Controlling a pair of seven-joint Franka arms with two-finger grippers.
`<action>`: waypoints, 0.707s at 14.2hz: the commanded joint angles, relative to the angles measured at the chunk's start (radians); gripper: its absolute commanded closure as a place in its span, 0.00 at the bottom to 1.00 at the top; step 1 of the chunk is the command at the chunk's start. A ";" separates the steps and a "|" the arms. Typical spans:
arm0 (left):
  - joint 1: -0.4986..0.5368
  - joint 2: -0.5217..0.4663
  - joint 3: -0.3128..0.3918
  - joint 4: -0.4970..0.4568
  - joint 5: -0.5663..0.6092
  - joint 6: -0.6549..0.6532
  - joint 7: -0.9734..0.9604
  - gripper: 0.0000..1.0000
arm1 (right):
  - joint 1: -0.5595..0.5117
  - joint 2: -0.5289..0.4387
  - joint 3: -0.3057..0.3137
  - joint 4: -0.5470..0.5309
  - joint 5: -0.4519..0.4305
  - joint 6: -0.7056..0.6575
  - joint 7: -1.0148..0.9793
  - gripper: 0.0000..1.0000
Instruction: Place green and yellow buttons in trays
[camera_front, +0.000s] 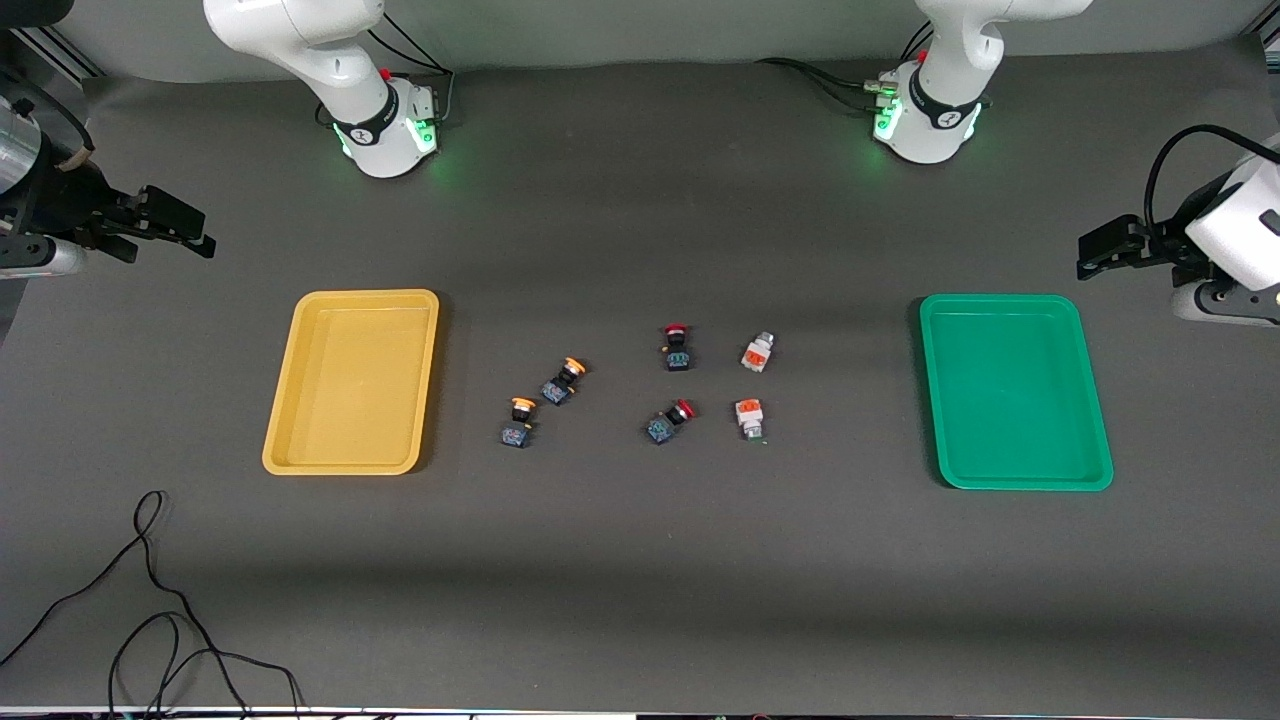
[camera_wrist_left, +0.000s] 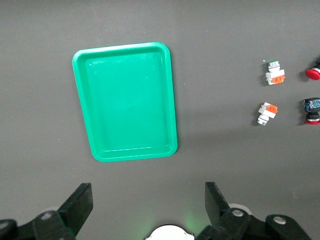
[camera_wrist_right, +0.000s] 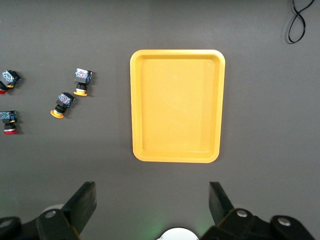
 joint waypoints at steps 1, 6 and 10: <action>-0.021 -0.026 0.014 -0.018 -0.005 -0.005 0.010 0.00 | 0.012 0.023 -0.009 0.051 0.011 -0.043 -0.002 0.00; -0.021 -0.029 0.014 -0.031 0.001 -0.010 0.009 0.00 | 0.017 0.039 -0.008 0.068 0.013 -0.046 -0.002 0.00; -0.027 -0.038 0.008 -0.118 -0.007 0.036 0.004 0.00 | 0.017 0.047 -0.006 0.071 0.013 -0.075 0.012 0.00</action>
